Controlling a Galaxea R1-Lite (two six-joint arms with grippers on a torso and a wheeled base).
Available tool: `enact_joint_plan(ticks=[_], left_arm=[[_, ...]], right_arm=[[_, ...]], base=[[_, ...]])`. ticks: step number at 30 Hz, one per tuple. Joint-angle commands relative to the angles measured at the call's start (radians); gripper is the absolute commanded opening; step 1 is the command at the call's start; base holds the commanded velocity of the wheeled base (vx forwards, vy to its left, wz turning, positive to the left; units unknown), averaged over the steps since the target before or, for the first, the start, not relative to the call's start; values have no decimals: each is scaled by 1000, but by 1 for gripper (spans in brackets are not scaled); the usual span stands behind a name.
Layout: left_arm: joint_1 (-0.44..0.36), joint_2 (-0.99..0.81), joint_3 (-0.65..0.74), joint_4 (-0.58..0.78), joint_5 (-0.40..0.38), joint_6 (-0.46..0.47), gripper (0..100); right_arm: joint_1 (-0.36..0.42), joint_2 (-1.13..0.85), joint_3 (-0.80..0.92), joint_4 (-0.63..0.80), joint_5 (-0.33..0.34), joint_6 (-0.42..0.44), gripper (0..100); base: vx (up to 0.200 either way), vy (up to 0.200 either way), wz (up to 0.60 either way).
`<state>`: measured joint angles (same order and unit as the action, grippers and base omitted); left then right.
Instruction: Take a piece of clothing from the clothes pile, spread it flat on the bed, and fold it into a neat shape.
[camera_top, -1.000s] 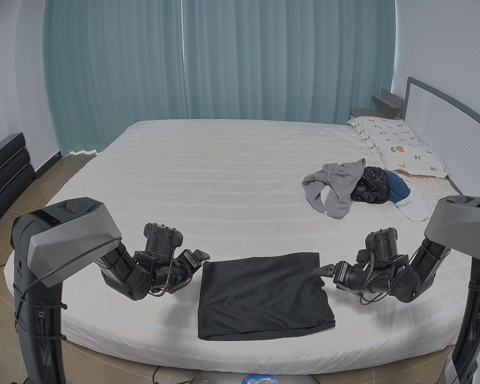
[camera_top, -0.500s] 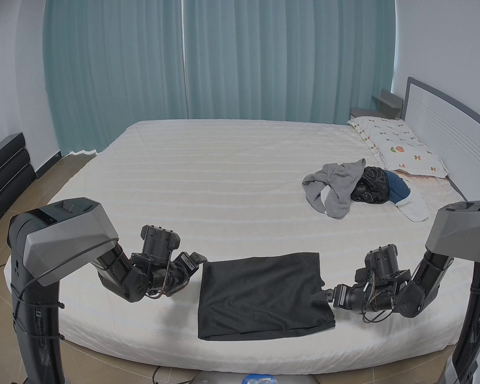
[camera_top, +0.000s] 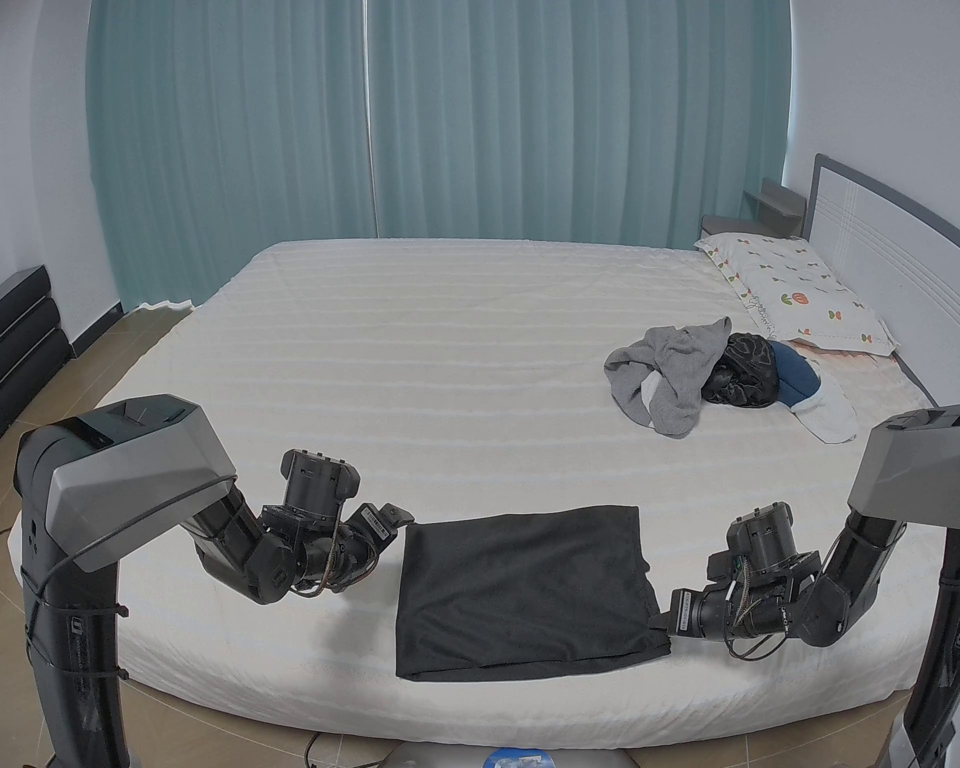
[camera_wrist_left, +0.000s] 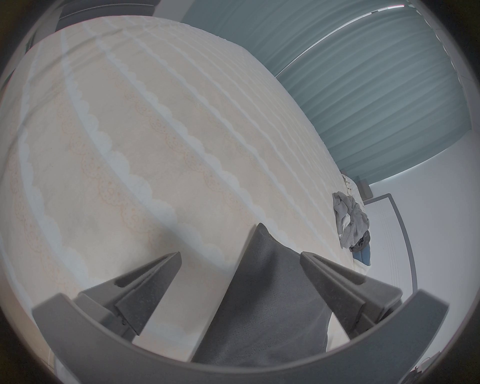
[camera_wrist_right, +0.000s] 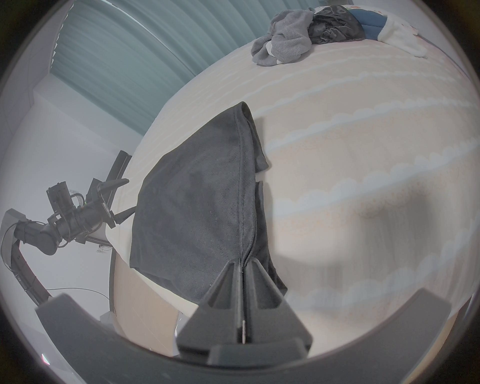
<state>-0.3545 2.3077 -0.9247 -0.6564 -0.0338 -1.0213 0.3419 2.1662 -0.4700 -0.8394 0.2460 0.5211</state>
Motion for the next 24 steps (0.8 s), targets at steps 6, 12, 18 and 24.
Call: enact_joint_plan(ticks=[6, 12, 18, 24], left_arm=[[0, -1, 0, 0, 0, 0, 100], [0, -1, 0, 0, 0, 0, 100], [0, -1, 0, 0, 0, 0, 100], [0, -1, 0, 0, 0, 0, 100]], right_arm=[[-23, -60, 37, 2, 1, -10, 0], [-23, -62, 62, 0, 1, -44, 0], [-38, -62, 76, 0, 1, -73, 0], [-46, -57, 76, -1, 3, -107, 100]], base=[[0, 0, 0], [0, 0, 0], [0, 0, 0], [0, 0, 0]])
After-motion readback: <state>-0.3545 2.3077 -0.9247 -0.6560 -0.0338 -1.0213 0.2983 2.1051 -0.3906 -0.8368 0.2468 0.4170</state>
